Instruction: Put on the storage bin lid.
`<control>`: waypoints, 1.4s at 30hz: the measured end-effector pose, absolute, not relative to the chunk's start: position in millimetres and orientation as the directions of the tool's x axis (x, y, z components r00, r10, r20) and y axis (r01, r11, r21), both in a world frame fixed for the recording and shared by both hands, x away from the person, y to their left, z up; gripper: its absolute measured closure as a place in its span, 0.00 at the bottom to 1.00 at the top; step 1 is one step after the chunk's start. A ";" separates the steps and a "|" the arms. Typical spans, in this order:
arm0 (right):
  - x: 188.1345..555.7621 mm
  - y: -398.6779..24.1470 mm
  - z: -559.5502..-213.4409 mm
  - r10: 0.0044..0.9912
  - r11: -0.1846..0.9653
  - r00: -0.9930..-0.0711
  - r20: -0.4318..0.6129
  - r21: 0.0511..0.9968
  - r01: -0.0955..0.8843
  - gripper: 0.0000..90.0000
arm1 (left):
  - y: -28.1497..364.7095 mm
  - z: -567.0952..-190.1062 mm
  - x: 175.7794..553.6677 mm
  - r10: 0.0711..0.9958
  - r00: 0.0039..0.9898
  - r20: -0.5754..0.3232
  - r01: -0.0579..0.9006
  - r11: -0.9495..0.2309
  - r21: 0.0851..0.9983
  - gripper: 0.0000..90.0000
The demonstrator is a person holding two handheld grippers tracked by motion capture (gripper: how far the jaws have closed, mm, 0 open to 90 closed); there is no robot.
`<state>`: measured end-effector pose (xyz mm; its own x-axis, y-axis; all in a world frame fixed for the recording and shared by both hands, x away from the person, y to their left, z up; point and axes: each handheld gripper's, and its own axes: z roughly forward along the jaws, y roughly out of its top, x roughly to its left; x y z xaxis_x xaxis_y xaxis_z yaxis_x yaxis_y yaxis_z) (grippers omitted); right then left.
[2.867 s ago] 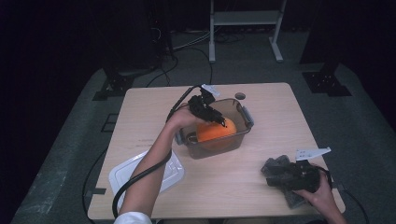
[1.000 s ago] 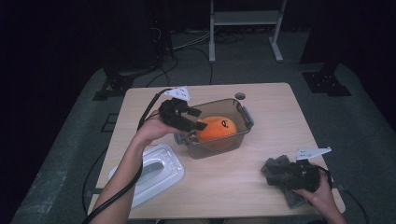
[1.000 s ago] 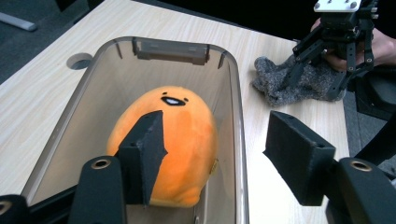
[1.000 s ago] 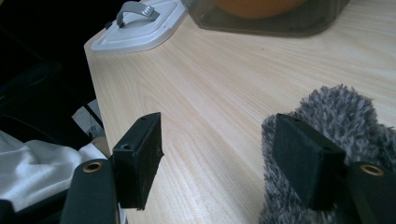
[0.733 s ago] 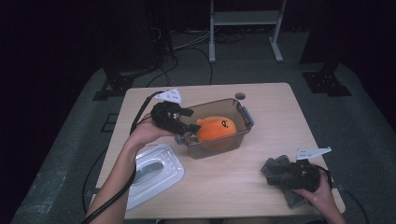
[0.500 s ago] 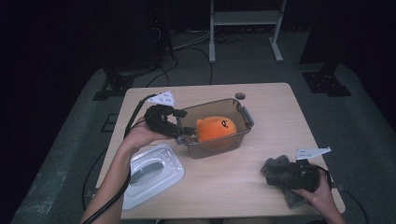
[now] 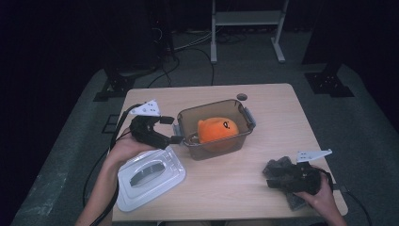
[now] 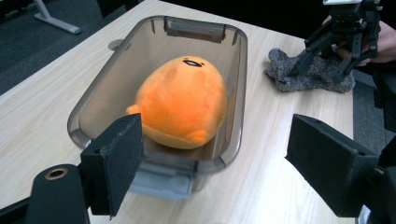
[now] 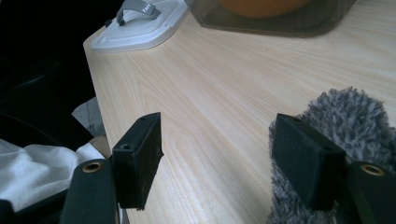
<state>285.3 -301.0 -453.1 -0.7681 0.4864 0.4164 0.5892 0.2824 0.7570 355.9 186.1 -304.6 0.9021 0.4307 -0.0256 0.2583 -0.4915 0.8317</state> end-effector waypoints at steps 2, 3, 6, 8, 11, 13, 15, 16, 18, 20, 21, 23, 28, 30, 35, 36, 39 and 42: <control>285.1 -300.7 -453.1 0.488 0.284 -0.768 0.416 0.756 0.590 0.36 | 191.0 -306.8 352.2 0.440 0.897 -0.029 0.265 -0.486 0.833 0.18; 284.3 -300.6 -452.7 0.489 0.283 -0.767 0.415 0.756 0.590 0.35 | 193.2 -308.2 349.9 0.445 0.895 -0.031 0.268 -0.481 0.835 0.18; 283.2 -301.4 -452.3 0.490 0.282 -0.766 0.415 0.757 0.590 0.35 | 200.1 -312.2 343.2 0.455 0.890 -0.028 0.272 -0.481 0.833 0.16; 282.1 -302.4 -451.9 0.496 0.278 -0.762 0.416 0.756 0.593 0.35 | 205.2 -315.0 338.7 0.461 0.887 -0.031 0.275 -0.473 0.837 0.15; 281.2 -303.4 -451.6 0.499 0.275 -0.762 0.413 0.758 0.591 0.35 | 212.3 -319.6 332.9 0.476 0.879 -0.026 0.281 -0.473 0.835 0.14; 281.0 -303.0 -450.8 0.502 0.274 -0.761 0.411 0.759 0.590 0.35 | 216.9 -323.2 330.2 0.485 0.874 -0.028 0.287 -0.469 0.835 0.12; 281.1 -302.8 -451.0 0.503 0.277 -0.762 0.407 0.760 0.589 0.35 | 222.5 -328.9 327.3 0.496 0.868 -0.034 0.299 -0.467 0.832 0.12; 281.1 -302.8 -451.0 0.503 0.277 -0.762 0.407 0.760 0.589 0.35 | 222.5 -328.9 327.3 0.496 0.868 -0.034 0.299 -0.467 0.832 0.12; 281.1 -303.0 -451.3 0.505 0.278 -0.760 0.409 0.757 0.592 0.35 | 224.5 -332.6 325.5 0.499 0.866 -0.032 0.299 -0.465 0.833 0.11; 281.1 -303.5 -451.2 0.506 0.278 -0.759 0.409 0.756 0.592 0.35 | 225.9 -335.7 323.9 0.499 0.866 -0.033 0.300 -0.464 0.833 0.11; 280.9 -303.6 -451.0 0.507 0.278 -0.760 0.407 0.757 0.591 0.35 | 226.4 -338.0 322.3 0.499 0.866 -0.028 0.297 -0.469 0.832 0.11; 280.5 -303.5 -451.0 0.508 0.278 -0.759 0.406 0.757 0.591 0.35 | 226.6 -338.7 321.6 0.498 0.866 -0.027 0.297 -0.471 0.831 0.11; 278.8 -303.8 -449.8 0.513 0.279 -0.760 0.400 0.759 0.588 0.35 | 228.0 -340.6 317.1 0.493 0.870 -0.008 0.277 -0.474 0.836 0.10; 278.4 -304.0 -449.6 0.513 0.278 -0.759 0.400 0.760 0.588 0.35 | 229.4 -341.9 315.6 0.494 0.869 -0.003 0.272 -0.473 0.838 0.10; 277.2 -306.0 -449.6 0.519 0.273 -0.755 0.400 0.760 0.590 0.35 | 235.3 -349.0 311.6 0.497 0.868 0.001 0.271 -0.475 0.837 0.10; 277.2 -306.0 -449.6 0.519 0.273 -0.755 0.400 0.760 0.590 0.35 | 235.3 -349.0 311.6 0.497 0.868 0.001 0.271 -0.475 0.837 0.10; 277.2 -306.0 -450.1 0.521 0.275 -0.755 0.399 0.759 0.591 0.35 | 239.5 -352.8 309.9 0.499 0.866 0.005 0.269 -0.476 0.837 0.10; 277.1 -305.5 -450.0 0.519 0.274 -0.756 0.399 0.760 0.590 0.35 | 244.8 -356.3 308.1 0.508 0.861 0.004 0.274 -0.471 0.838 0.10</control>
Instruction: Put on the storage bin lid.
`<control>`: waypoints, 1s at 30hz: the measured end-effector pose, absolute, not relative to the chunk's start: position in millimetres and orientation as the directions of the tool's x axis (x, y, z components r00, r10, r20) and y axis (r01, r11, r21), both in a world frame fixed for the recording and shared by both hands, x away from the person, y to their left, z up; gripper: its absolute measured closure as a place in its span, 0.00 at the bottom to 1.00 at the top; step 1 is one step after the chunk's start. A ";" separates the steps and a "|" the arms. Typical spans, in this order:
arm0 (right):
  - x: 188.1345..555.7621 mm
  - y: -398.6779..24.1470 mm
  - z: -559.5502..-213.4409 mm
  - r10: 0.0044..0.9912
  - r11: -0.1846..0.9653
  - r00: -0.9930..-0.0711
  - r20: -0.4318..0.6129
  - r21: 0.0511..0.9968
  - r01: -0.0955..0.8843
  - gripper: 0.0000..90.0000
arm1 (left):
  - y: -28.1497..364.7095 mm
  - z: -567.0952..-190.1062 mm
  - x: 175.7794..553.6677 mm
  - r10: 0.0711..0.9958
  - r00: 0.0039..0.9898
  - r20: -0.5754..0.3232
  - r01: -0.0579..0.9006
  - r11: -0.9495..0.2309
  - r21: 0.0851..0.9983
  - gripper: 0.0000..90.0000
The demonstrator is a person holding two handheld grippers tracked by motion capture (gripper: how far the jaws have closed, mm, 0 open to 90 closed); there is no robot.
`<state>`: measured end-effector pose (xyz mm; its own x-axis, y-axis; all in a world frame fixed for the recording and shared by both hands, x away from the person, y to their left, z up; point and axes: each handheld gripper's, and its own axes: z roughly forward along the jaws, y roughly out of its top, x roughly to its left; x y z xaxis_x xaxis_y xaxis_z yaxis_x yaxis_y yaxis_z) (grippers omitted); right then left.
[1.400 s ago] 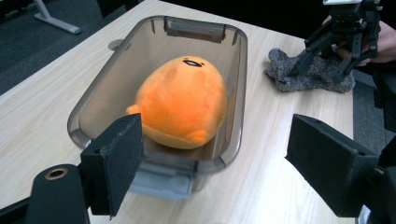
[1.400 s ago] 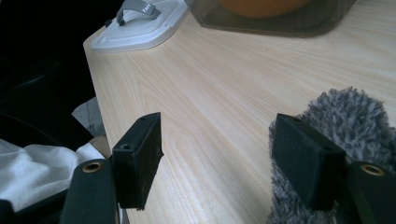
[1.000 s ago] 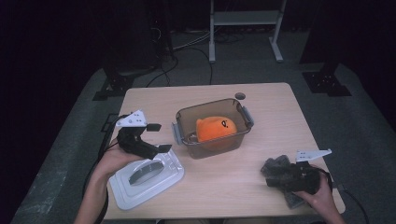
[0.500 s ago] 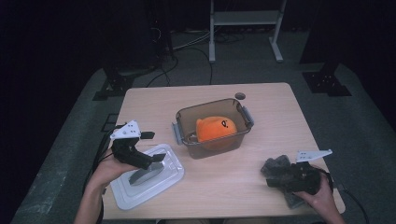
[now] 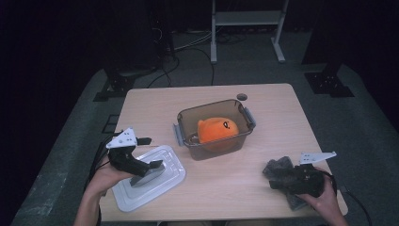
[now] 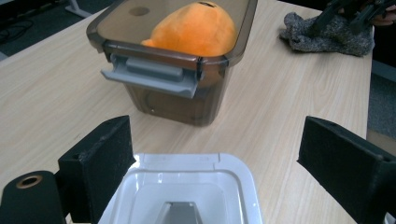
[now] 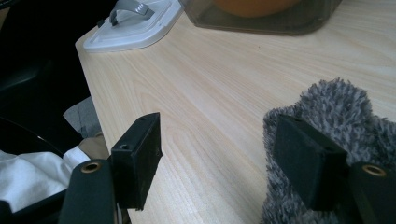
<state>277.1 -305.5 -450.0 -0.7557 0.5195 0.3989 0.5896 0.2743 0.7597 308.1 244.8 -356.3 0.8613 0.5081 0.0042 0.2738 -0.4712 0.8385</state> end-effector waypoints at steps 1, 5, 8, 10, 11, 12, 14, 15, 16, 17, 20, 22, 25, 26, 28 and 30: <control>277.0 -305.3 -449.9 0.519 0.275 -0.756 0.398 0.760 0.589 0.35 | 246.5 -357.8 307.6 0.512 0.859 0.003 0.276 -0.468 0.840 0.10; 277.0 -304.9 -449.7 0.519 0.277 -0.756 0.398 0.759 0.589 0.35 | 253.5 -363.7 305.8 0.526 0.851 -0.003 0.288 -0.460 0.840 0.10; 276.9 -304.8 -449.8 0.519 0.278 -0.756 0.398 0.758 0.590 0.35 | 258.1 -368.3 305.1 0.537 0.844 -0.007 0.299 -0.458 0.837 0.10; 276.8 -304.8 -449.9 0.520 0.279 -0.756 0.398 0.758 0.590 0.35 | 260.6 -372.1 304.8 0.541 0.841 -0.012 0.306 -0.457 0.835 0.10; 276.7 -304.9 -449.7 0.520 0.278 -0.756 0.397 0.758 0.589 0.35 | 263.2 -375.6 304.2 0.544 0.839 -0.013 0.308 -0.455 0.835 0.10; 276.7 -304.9 -449.7 0.520 0.278 -0.756 0.397 0.758 0.589 0.35 | 263.2 -375.6 304.2 0.544 0.839 -0.013 0.308 -0.455 0.835 0.10; 276.9 -305.5 -449.8 0.521 0.274 -0.754 0.400 0.758 0.592 0.35 | 265.9 -378.5 303.6 0.545 0.839 -0.016 0.309 -0.451 0.837 0.10; 277.1 -305.5 -450.1 0.522 0.274 -0.754 0.399 0.758 0.592 0.35 | 268.6 -380.9 303.2 0.548 0.836 -0.016 0.311 -0.449 0.838 0.10; 277.1 -305.5 -450.1 0.522 0.274 -0.754 0.399 0.758 0.592 0.35 | 268.6 -380.9 303.2 0.548 0.836 -0.016 0.311 -0.449 0.838 0.10; 277.4 -305.5 -450.4 0.521 0.277 -0.755 0.399 0.757 0.591 0.35 | 269.8 -382.1 303.0 0.549 0.835 -0.017 0.312 -0.448 0.838 0.10; 277.3 -304.6 -450.5 0.521 0.277 -0.753 0.402 0.755 0.594 0.35 | 272.8 -386.0 303.0 0.553 0.833 -0.022 0.323 -0.453 0.831 0.10; 277.3 -304.5 -450.2 0.521 0.277 -0.753 0.401 0.755 0.594 0.35 | 274.6 -389.0 302.9 0.555 0.832 -0.029 0.328 -0.447 0.832 0.10; 277.3 -304.5 -450.2 0.521 0.276 -0.753 0.402 0.756 0.594 0.35 | 277.6 -392.9 302.2 0.560 0.828 -0.036 0.334 -0.440 0.833 0.11; 277.3 -304.5 -450.4 0.520 0.276 -0.754 0.401 0.756 0.593 0.35 | 278.2 -394.3 301.8 0.562 0.827 -0.037 0.335 -0.438 0.834 0.11; 277.3 -304.5 -450.5 0.520 0.277 -0.754 0.401 0.756 0.593 0.35 | 279.7 -397.1 301.8 0.564 0.825 -0.038 0.340 -0.442 0.830 0.11; 277.4 -304.4 -450.6 0.520 0.278 -0.754 0.401 0.755 0.594 0.35 | 281.0 -400.1 301.8 0.567 0.823 -0.036 0.344 -0.446 0.826 0.11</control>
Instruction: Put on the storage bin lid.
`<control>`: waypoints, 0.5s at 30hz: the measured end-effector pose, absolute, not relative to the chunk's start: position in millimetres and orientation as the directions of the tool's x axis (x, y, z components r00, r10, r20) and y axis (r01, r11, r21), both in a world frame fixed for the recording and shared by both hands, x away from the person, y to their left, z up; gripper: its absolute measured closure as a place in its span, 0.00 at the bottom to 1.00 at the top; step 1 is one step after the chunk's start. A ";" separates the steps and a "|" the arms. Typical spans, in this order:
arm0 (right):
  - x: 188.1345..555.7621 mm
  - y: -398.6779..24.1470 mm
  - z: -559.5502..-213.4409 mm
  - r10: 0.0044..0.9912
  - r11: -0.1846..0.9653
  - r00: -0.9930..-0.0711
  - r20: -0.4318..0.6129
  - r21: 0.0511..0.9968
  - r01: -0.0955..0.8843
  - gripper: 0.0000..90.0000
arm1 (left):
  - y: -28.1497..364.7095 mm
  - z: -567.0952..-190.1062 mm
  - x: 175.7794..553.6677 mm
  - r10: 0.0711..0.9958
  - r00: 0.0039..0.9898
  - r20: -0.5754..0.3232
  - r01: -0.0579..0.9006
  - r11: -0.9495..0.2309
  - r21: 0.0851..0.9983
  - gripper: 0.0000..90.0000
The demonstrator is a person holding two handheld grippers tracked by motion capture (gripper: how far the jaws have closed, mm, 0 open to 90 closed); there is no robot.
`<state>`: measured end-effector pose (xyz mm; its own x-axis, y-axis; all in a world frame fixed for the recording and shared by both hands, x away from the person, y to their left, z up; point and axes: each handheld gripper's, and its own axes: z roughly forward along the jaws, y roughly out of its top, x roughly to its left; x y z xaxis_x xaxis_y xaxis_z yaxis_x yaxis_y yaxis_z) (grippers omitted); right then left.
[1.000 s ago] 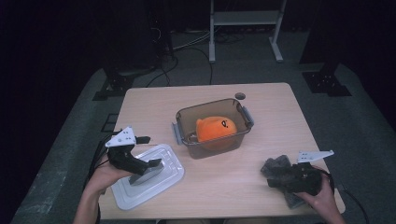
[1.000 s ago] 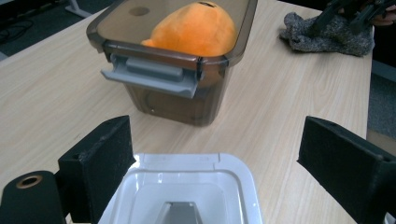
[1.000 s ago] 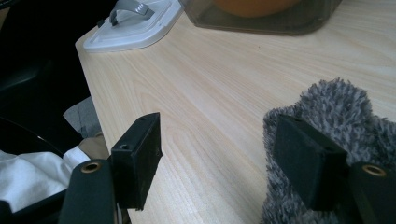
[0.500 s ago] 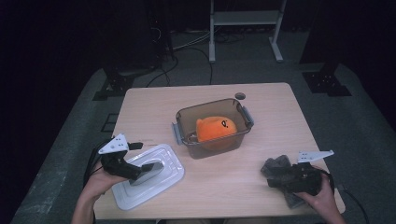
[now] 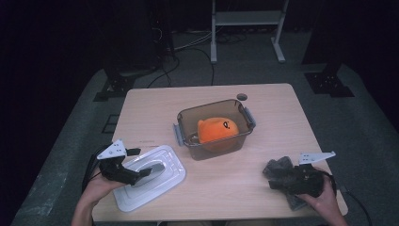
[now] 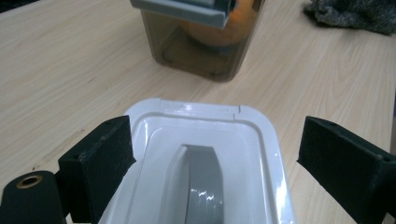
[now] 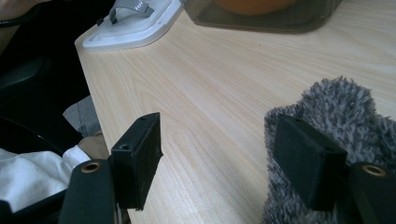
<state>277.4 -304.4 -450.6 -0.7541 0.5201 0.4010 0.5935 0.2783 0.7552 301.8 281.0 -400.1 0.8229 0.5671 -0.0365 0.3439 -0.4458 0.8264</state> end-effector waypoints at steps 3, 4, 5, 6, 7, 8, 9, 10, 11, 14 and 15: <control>277.4 -304.3 -450.5 0.520 0.278 -0.754 0.401 0.756 0.593 0.35 | 283.7 -405.0 301.9 0.575 0.817 -0.039 0.353 -0.446 0.822 0.11; 277.4 -304.3 -450.4 0.520 0.278 -0.754 0.401 0.756 0.593 0.35 | 284.2 -406.4 301.9 0.576 0.817 -0.041 0.354 -0.443 0.824 0.11; 277.4 -304.3 -450.4 0.521 0.278 -0.754 0.401 0.755 0.594 0.35 | 285.0 -407.6 301.8 0.577 0.816 -0.040 0.357 -0.448 0.820 0.11; 277.4 -304.3 -450.5 0.521 0.279 -0.754 0.400 0.755 0.593 0.35 | 285.5 -409.2 301.8 0.577 0.816 -0.041 0.358 -0.448 0.819 0.11; 277.5 -304.2 -450.5 0.521 0.280 -0.754 0.400 0.755 0.594 0.35 | 286.0 -410.1 301.6 0.577 0.815 -0.042 0.361 -0.450 0.817 0.11; 277.5 -304.1 -450.6 0.521 0.280 -0.754 0.400 0.754 0.594 0.35 | 286.5 -411.9 301.3 0.579 0.815 -0.040 0.360 -0.450 0.818 0.11; 277.6 -304.0 -450.7 0.521 0.281 -0.755 0.400 0.755 0.593 0.35 | 286.8 -412.8 300.9 0.579 0.814 -0.041 0.361 -0.450 0.817 0.11; 277.6 -303.9 -450.6 0.520 0.281 -0.755 0.399 0.755 0.593 0.35 | 287.6 -414.5 300.7 0.581 0.813 -0.042 0.363 -0.448 0.817 0.11; 277.5 -303.8 -450.5 0.520 0.281 -0.755 0.399 0.755 0.592 0.35 | 287.9 -415.7 300.5 0.584 0.810 -0.045 0.364 -0.442 0.820 0.11; 277.3 -303.9 -450.3 0.521 0.280 -0.755 0.400 0.755 0.593 0.35 | 290.1 -420.0 300.5 0.587 0.808 -0.054 0.369 -0.432 0.823 0.13; 277.3 -303.9 -450.3 0.520 0.280 -0.755 0.399 0.756 0.592 0.35 | 290.3 -421.0 300.6 0.587 0.808 -0.056 0.371 -0.431 0.822 0.14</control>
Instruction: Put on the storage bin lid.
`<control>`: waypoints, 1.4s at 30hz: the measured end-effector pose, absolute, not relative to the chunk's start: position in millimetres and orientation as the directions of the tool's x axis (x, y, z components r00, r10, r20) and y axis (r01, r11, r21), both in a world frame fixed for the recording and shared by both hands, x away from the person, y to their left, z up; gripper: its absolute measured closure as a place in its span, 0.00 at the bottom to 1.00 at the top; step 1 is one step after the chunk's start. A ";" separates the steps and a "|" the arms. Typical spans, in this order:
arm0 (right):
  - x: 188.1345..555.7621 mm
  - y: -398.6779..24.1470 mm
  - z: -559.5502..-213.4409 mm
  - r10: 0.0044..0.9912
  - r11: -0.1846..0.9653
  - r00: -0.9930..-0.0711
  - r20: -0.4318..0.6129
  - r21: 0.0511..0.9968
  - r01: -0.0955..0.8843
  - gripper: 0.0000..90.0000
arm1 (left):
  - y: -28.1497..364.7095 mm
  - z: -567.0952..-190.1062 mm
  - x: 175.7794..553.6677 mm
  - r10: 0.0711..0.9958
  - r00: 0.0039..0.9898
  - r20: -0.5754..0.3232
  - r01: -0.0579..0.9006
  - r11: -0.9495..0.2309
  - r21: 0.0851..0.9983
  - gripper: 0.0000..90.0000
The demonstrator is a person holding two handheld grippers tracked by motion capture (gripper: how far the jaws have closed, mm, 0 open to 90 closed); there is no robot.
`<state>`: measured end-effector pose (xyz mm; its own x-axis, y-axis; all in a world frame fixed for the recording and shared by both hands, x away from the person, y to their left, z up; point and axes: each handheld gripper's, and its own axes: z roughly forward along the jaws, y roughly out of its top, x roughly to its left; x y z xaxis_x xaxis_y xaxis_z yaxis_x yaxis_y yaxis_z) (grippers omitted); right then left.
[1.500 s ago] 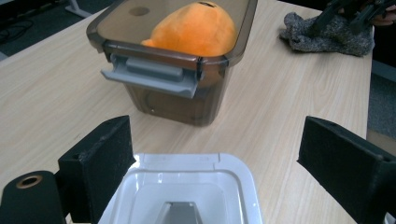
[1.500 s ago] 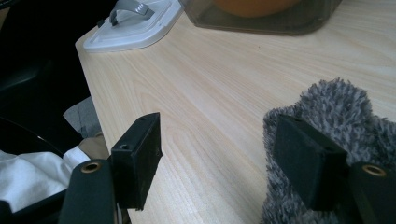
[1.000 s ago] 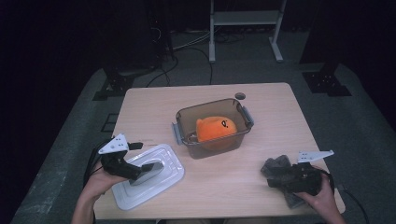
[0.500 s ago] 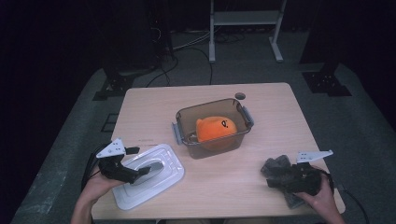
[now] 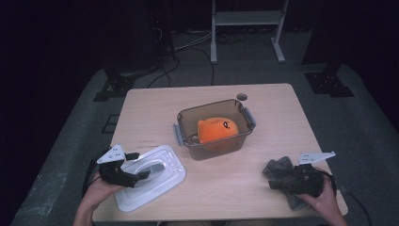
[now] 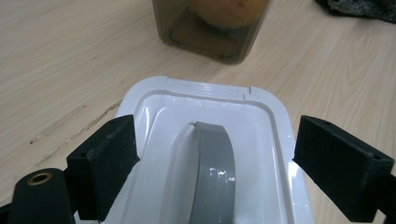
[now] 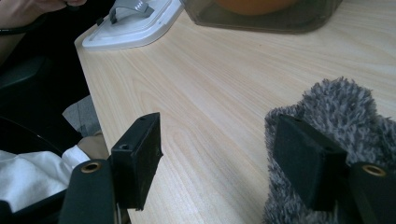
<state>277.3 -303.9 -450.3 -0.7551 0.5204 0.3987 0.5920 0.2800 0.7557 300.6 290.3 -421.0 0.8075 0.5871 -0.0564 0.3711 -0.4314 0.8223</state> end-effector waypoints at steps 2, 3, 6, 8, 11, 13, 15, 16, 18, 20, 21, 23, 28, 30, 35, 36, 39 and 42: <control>277.3 -303.9 -450.3 0.520 0.280 -0.755 0.399 0.756 0.592 0.35 | 290.2 -423.3 300.7 0.586 0.808 -0.061 0.377 -0.435 0.818 0.14; 277.4 -303.9 -450.3 0.520 0.280 -0.755 0.399 0.755 0.592 0.35 | 290.1 -424.4 300.8 0.584 0.809 -0.062 0.379 -0.439 0.815 0.15; 277.6 -303.6 -450.7 0.520 0.282 -0.756 0.397 0.756 0.590 0.35 | 290.2 -426.1 300.8 0.591 0.805 -0.050 0.377 -0.445 0.813 0.16; 277.5 -303.6 -450.3 0.520 0.282 -0.756 0.398 0.755 0.592 0.35 | 290.3 -427.9 301.3 0.588 0.806 -0.059 0.381 -0.442 0.812 0.17; 277.4 -303.6 -450.4 0.520 0.282 -0.756 0.399 0.755 0.592 0.35 | 289.1 -430.9 301.3 0.584 0.810 -0.059 0.384 -0.451 0.806 0.18; 277.4 -303.6 -450.2 0.520 0.282 -0.756 0.399 0.755 0.592 0.35 | 288.8 -432.6 301.0 0.582 0.812 -0.055 0.382 -0.456 0.804 0.21; 277.2 -303.4 -450.1 0.519 0.281 -0.756 0.399 0.755 0.592 0.35 | 289.0 -434.7 301.0 0.578 0.814 -0.058 0.382 -0.458 0.803 0.25; 277.2 -303.4 -450.1 0.519 0.282 -0.756 0.399 0.755 0.592 0.35 | 289.1 -435.3 301.1 0.578 0.814 -0.057 0.383 -0.460 0.801 0.25; 277.2 -303.5 -450.2 0.519 0.281 -0.756 0.399 0.756 0.591 0.35 | 289.3 -437.2 301.3 0.579 0.813 -0.060 0.387 -0.459 0.800 0.27; 277.2 -303.6 -450.2 0.519 0.281 -0.756 0.399 0.756 0.591 0.35 | 289.6 -439.0 301.4 0.578 0.815 -0.054 0.385 -0.469 0.795 0.29; 277.3 -303.6 -450.2 0.519 0.281 -0.757 0.398 0.756 0.591 0.35 | 289.5 -439.9 301.5 0.579 0.813 -0.056 0.388 -0.468 0.794 0.29; 277.3 -303.6 -450.2 0.519 0.282 -0.756 0.399 0.756 0.591 0.35 | 290.1 -441.2 301.4 0.576 0.815 -0.052 0.384 -0.472 0.794 0.32; 277.4 -303.4 -450.2 0.519 0.283 -0.756 0.399 0.754 0.592 0.35 | 290.4 -442.8 300.5 0.575 0.817 -0.042 0.378 -0.480 0.792 0.36; 277.4 -303.2 -450.4 0.518 0.283 -0.756 0.399 0.755 0.592 0.35 | 290.4 -443.5 299.9 0.568 0.822 -0.036 0.371 -0.486 0.791 0.40; 277.3 -303.2 -450.2 0.518 0.283 -0.757 0.399 0.755 0.592 0.35 | 290.8 -446.1 299.0 0.566 0.824 -0.027 0.364 -0.492 0.791 0.43; 277.3 -303.2 -450.2 0.518 0.283 -0.757 0.399 0.755 0.592 0.35 | 290.8 -446.6 298.7 0.565 0.825 -0.028 0.362 -0.489 0.793 0.44; 277.3 -303.2 -450.1 0.517 0.283 -0.758 0.398 0.756 0.591 0.35 | 290.7 -448.7 298.7 0.561 0.828 -0.023 0.360 -0.498 0.789 0.47; 277.5 -303.4 -450.3 0.518 0.285 -0.757 0.398 0.754 0.592 0.35 | 290.3 -450.7 298.5 0.557 0.830 -0.021 0.358 -0.503 0.787 0.50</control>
